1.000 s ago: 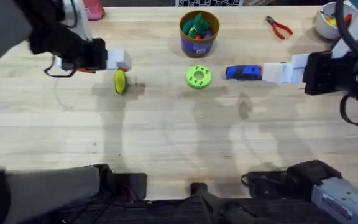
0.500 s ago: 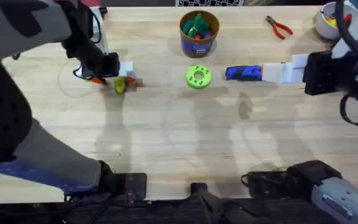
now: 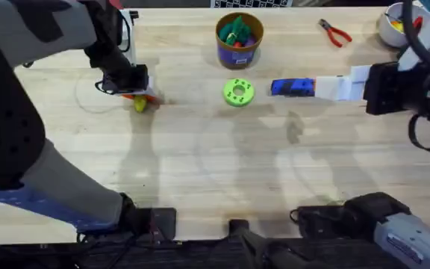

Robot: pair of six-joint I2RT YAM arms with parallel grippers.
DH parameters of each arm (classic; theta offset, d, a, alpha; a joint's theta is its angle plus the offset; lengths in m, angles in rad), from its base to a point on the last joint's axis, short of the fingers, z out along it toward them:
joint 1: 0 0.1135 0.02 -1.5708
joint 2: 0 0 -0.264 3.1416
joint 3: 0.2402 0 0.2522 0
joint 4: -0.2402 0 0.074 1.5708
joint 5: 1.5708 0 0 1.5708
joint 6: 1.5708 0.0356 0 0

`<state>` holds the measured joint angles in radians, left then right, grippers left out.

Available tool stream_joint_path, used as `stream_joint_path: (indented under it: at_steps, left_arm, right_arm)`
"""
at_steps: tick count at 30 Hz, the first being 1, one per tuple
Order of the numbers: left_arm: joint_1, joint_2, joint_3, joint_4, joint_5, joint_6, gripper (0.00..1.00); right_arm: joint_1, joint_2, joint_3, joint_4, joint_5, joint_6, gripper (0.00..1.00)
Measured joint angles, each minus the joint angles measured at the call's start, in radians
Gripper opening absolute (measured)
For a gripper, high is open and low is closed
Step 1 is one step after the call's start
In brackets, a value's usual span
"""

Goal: Pick up the gripper from the table and insert it into the empty holder that is missing its gripper. Then pick up a screw, insert it into the mounting hole, and use the screwdriver to tighten it. Finally, clean up the table by picking up the vegetable and placing it into the bucket.

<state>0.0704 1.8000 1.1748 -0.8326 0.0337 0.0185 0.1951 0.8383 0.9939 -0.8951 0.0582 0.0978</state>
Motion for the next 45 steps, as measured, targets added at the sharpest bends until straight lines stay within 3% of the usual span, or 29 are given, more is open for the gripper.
stream_joint_path:
  at_steps: [2,3,10,16,21,27,35,45]
  left_arm:
    - [-0.001,0.0,0.005,-0.002,0.003,0.003,0.057]
    - [-0.001,0.0,0.005,-0.002,0.004,0.003,0.026]
    - [0.0,0.008,0.023,-0.027,0.034,0.002,0.031]
    - [-0.029,0.039,0.188,-0.11,0.051,-0.011,0.031]
    - [-0.12,0.039,0.389,-0.116,0.052,-0.031,0.031]
    - [-0.265,0.039,0.523,-0.058,0.059,-0.065,0.031]
    - [-0.4,0.04,0.539,0.061,0.103,-0.104,0.031]
    - [-0.49,0.144,0.539,0.249,0.15,-0.125,0.031]
  right_arm:
    - [0.0,0.0,0.0,0.0,0.0,0.0,0.994]
    - [0.0,0.0,0.0,0.0,0.0,0.0,0.994]
    - [0.0,0.0,0.0,0.0,0.0,0.0,0.994]
    - [0.0,0.0,0.0,0.0,0.0,0.0,0.993]
    - [0.0,0.0,0.0,0.0,0.0,0.0,0.992]
    - [0.0,0.0,0.0,0.0,0.0,0.0,0.994]
    - [0.0,0.0,0.0,0.0,0.0,0.0,0.994]
    - [0.0,0.0,0.0,0.0,0.0,0.0,0.992]
